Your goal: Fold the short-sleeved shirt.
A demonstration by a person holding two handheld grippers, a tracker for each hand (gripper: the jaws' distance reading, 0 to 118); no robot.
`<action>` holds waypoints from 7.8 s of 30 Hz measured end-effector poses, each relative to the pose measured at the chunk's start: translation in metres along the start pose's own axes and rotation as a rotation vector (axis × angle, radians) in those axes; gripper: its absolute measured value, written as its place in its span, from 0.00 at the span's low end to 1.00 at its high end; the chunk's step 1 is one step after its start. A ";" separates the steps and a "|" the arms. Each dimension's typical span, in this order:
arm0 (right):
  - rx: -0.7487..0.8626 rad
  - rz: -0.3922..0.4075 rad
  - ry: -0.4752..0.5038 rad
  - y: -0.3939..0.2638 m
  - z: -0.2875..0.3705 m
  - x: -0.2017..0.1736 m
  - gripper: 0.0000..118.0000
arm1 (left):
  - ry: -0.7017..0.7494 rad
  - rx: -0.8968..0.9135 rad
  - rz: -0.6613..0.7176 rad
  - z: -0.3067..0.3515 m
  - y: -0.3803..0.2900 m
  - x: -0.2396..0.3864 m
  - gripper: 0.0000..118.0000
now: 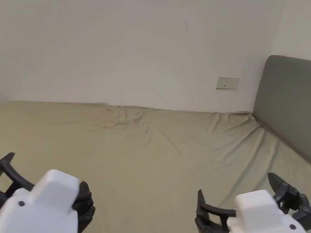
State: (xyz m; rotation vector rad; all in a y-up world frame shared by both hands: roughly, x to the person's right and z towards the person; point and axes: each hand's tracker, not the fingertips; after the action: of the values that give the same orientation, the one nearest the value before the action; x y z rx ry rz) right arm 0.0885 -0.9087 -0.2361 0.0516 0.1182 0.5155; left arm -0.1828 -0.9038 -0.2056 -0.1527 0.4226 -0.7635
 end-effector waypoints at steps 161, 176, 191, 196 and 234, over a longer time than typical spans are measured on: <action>-0.273 -0.536 0.693 0.012 -0.083 -0.134 0.02 | -0.311 -0.594 1.252 -0.183 -0.224 -0.073 0.02; -0.236 -0.576 0.225 -0.028 0.026 0.036 0.02 | -1.218 -0.284 1.233 -0.115 0.036 0.108 0.02; -0.348 -0.666 0.069 -0.096 0.093 0.099 0.02 | -1.450 -0.685 0.636 0.006 0.049 0.342 0.04; -0.352 -0.693 0.083 -0.101 0.089 0.096 0.02 | -1.487 -0.704 0.936 -0.007 0.020 0.297 0.67; -0.470 -0.633 0.290 -0.093 -0.008 0.025 0.02 | -0.513 -0.852 0.874 -0.114 -0.204 0.072 0.11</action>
State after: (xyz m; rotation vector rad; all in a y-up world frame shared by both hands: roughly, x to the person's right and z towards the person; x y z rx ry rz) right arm 0.1550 -0.9772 -0.2543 -0.5091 0.2822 -0.0954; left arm -0.3145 -1.0981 -0.2732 -0.8760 0.2543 0.3623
